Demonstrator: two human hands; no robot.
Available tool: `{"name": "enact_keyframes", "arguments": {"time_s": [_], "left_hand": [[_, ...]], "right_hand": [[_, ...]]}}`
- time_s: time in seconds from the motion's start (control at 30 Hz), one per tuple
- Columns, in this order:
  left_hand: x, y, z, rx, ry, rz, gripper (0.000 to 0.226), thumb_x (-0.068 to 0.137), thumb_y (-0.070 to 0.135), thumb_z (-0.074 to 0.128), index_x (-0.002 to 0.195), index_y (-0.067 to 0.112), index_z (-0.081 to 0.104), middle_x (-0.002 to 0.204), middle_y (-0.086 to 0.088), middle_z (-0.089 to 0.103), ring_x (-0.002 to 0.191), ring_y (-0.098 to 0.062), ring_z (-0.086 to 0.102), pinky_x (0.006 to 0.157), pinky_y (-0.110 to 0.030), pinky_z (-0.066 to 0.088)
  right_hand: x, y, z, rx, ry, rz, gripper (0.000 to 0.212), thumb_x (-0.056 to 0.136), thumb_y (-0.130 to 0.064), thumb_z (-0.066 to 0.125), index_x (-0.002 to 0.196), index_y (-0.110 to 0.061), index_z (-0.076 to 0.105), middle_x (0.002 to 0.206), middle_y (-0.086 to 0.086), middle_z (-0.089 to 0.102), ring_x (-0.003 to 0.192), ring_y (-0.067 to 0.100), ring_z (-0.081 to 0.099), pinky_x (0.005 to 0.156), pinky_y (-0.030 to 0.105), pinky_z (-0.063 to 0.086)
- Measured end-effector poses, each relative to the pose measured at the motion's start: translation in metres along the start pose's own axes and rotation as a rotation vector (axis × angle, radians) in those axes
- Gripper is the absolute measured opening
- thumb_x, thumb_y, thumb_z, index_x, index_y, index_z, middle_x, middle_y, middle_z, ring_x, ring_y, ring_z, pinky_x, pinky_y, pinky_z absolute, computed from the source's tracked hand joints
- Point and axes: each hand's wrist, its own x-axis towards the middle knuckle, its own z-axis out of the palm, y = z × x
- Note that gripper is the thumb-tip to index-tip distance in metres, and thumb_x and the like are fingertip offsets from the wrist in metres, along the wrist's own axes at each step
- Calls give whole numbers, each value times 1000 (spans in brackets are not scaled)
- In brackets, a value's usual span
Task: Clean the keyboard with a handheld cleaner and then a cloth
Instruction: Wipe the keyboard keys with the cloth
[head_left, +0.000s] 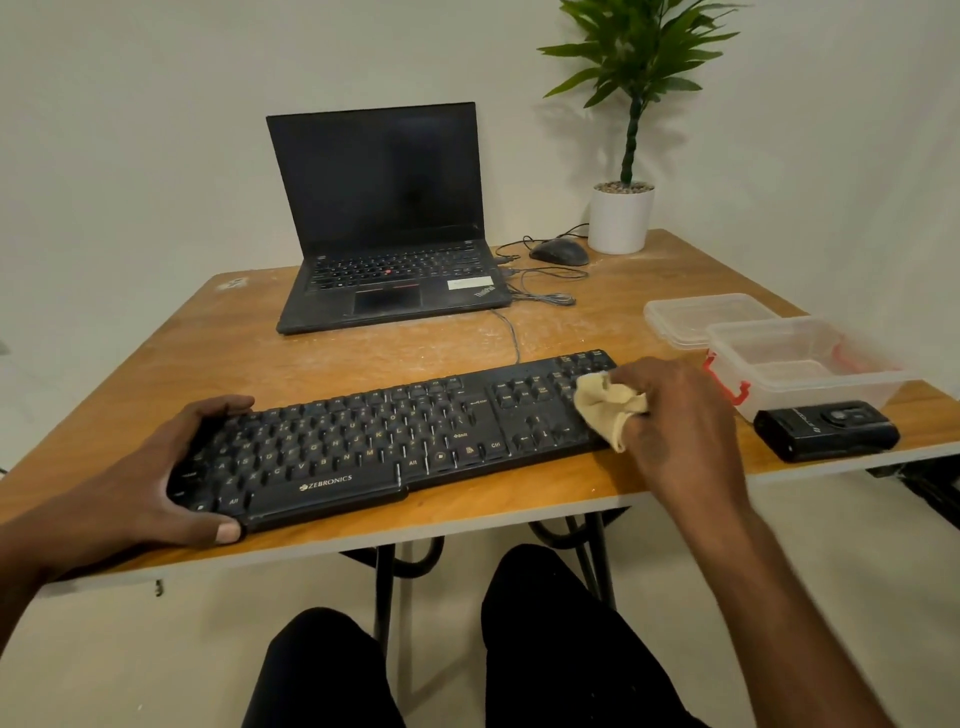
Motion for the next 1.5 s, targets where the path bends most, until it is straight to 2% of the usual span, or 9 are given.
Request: {"name": "enact_keyframes", "arguments": {"time_s": [0.27, 0.37, 0.47, 0.6, 0.83, 1.0, 1.1, 1.3, 1.5], "left_hand": [[1, -4, -4, -32, -11, 15, 135, 33, 60, 105, 150, 57, 39, 146, 7, 55, 127, -29, 61, 101, -56, 52], [3, -6, -4, -30, -2, 18, 134, 32, 62, 105, 149, 58, 39, 145, 9, 55, 126, -28, 62, 101, -56, 52], [3, -5, -2, -19, 9, 15, 133, 32, 64, 103, 148, 60, 39, 145, 12, 54, 126, -25, 62, 101, -54, 53], [3, -3, -2, -35, 10, -2, 134, 30, 64, 104, 148, 59, 39, 146, 11, 54, 126, -25, 62, 102, -54, 52], [4, -8, -5, -27, -8, 2, 135, 32, 58, 106, 150, 57, 39, 147, 6, 54, 127, -30, 61, 102, -59, 51], [4, -5, -2, -35, 16, 3, 133, 30, 63, 104, 146, 61, 40, 145, 9, 54, 126, -26, 62, 101, -54, 52], [4, -5, -3, -40, 9, 7, 135, 30, 62, 105, 148, 58, 40, 145, 8, 55, 126, -28, 62, 101, -55, 52], [4, -4, -3, -28, 2, 21, 135, 29, 64, 104, 148, 59, 40, 145, 11, 56, 126, -25, 62, 101, -53, 52], [2, -2, -1, -33, 5, 3, 134, 31, 64, 103, 148, 60, 38, 145, 15, 55, 126, -20, 62, 100, -51, 54]], "right_hand": [[5, -16, 14, 62, -24, -20, 46, 78, 5, 72, 117, -20, 73, 112, 3, 71, 99, 19, 61, 76, 28, 48], [3, -24, 20, 63, -85, -121, 50, 75, 6, 71, 115, -23, 74, 108, -3, 70, 99, 18, 61, 73, 27, 48], [16, -12, 10, 24, -39, -29, 43, 82, 4, 70, 118, -19, 73, 108, -3, 72, 90, 19, 63, 65, 23, 42], [31, 1, 4, -33, 64, 103, 42, 84, 6, 65, 121, -14, 72, 112, 10, 74, 97, 27, 67, 72, 25, 41], [25, -24, 25, 37, -75, -110, 43, 78, 6, 66, 112, -20, 76, 101, 2, 75, 84, 17, 63, 65, 23, 40], [47, -5, 12, 11, -33, 17, 39, 84, 4, 64, 116, -16, 74, 105, 10, 76, 81, 22, 64, 66, 27, 47], [58, -5, 15, -19, -11, 76, 40, 87, 4, 63, 121, -16, 72, 112, 13, 74, 93, 29, 68, 71, 28, 48], [58, -33, 32, 25, -137, -107, 43, 83, 7, 63, 115, -19, 75, 111, 8, 74, 98, 27, 66, 81, 34, 53], [68, -18, 25, -64, -30, 34, 40, 88, 1, 66, 123, -18, 70, 118, 10, 72, 100, 27, 67, 81, 32, 52]]}}
